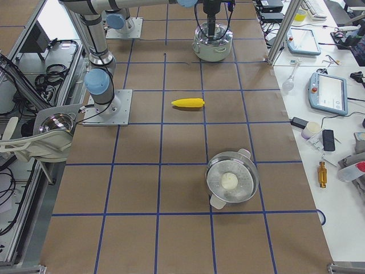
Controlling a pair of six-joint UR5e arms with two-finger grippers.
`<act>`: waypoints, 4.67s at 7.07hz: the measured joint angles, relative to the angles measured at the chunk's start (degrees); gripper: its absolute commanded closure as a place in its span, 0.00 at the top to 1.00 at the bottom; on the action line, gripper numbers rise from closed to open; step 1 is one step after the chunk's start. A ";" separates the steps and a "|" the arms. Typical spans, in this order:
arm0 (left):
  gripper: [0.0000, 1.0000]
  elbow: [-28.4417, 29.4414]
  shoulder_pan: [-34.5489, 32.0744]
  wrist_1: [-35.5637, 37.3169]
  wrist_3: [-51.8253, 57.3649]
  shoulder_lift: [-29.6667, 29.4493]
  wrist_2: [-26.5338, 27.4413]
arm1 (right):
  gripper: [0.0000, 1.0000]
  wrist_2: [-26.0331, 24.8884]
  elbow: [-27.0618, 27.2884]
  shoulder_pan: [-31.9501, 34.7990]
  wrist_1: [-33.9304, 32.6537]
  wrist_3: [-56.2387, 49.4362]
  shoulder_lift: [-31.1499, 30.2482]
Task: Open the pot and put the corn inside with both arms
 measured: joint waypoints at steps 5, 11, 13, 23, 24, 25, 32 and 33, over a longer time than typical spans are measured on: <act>1.00 -0.01 0.00 0.38 -0.08 -0.01 -0.28 | 1.00 -0.16 0.00 0.00 0.17 -0.06 -0.01; 1.00 0.78 0.49 3.46 -1.08 -2.85 -0.02 | 1.00 -0.03 0.06 0.00 0.22 -0.06 -0.01; 1.00 2.59 0.08 5.66 -3.59 -7.93 -0.34 | 1.00 0.03 0.06 0.00 0.22 -0.06 -0.01; 0.94 6.68 -11.45 19.18 -17.25 -27.83 0.92 | 1.00 0.02 0.06 0.13 0.45 0.20 0.02; 0.80 6.37 -11.55 20.13 -17.31 -28.33 0.88 | 1.00 -0.06 0.06 0.12 0.50 0.20 0.03; 0.73 6.16 -11.57 20.23 -17.59 -28.57 0.83 | 1.00 -0.18 0.06 0.10 0.51 0.21 0.03; 0.55 4.29 -11.86 19.59 -19.10 -28.37 -0.49 | 1.00 -0.20 0.06 -0.08 0.40 0.05 0.14; 0.48 4.26 -11.88 19.40 -19.14 -28.26 -0.96 | 1.00 -0.09 0.06 -0.09 0.27 0.04 0.15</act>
